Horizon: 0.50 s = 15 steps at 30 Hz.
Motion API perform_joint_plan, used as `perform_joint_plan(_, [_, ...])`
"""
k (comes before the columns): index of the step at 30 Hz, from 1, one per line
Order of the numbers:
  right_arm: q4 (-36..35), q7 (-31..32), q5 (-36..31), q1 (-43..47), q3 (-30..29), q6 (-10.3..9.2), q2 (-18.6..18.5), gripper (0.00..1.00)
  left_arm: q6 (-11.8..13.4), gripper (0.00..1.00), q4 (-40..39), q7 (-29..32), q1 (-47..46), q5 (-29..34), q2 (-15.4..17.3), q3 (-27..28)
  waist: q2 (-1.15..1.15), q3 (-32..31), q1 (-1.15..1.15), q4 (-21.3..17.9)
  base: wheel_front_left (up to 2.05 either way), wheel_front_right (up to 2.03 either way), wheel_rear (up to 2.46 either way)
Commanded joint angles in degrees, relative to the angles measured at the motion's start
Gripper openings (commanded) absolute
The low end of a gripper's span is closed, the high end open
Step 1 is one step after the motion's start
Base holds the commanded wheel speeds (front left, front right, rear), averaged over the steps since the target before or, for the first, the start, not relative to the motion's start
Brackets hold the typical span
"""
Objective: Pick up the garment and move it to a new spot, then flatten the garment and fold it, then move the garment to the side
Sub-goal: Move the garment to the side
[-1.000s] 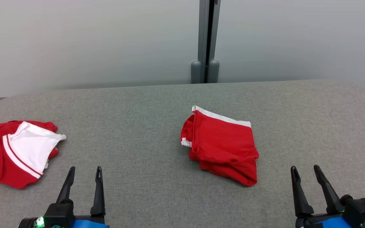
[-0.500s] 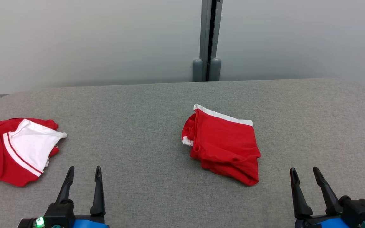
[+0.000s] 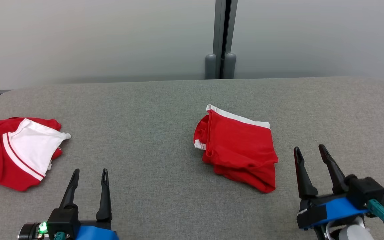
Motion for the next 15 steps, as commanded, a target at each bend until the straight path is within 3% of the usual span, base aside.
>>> perform_joint_plan(1, [1.3, 0.2, -0.8, -3.6, 0.5, 0.03, -0.5, 1.00, 0.3, 1.00, -0.2, -0.2, -1.4, -0.3, 0.1, -0.4, 0.00, 0.9, 0.00, 0.4, 0.00, 0.00, 0.00])
perform_joint_plan(7, [6.2, 2.9, -1.7, -11.6, 0.7, 0.03, -1.5, 1.00, 0.1, 1.00, -0.2, -0.2, -2.7, -0.3, 0.0, -1.0, 0.00, 3.0, 0.00, 1.3, 0.00, 0.00, 0.00])
perform_joint_plan(15, [18.4, 8.0, -2.5, -19.8, -0.8, 0.03, -1.7, 1.00, -0.3, 1.00, 0.5, -0.2, -5.4, -0.9, -0.3, -2.2, 0.00, 6.5, 0.00, 3.3, 0.00, 0.00, 0.00])
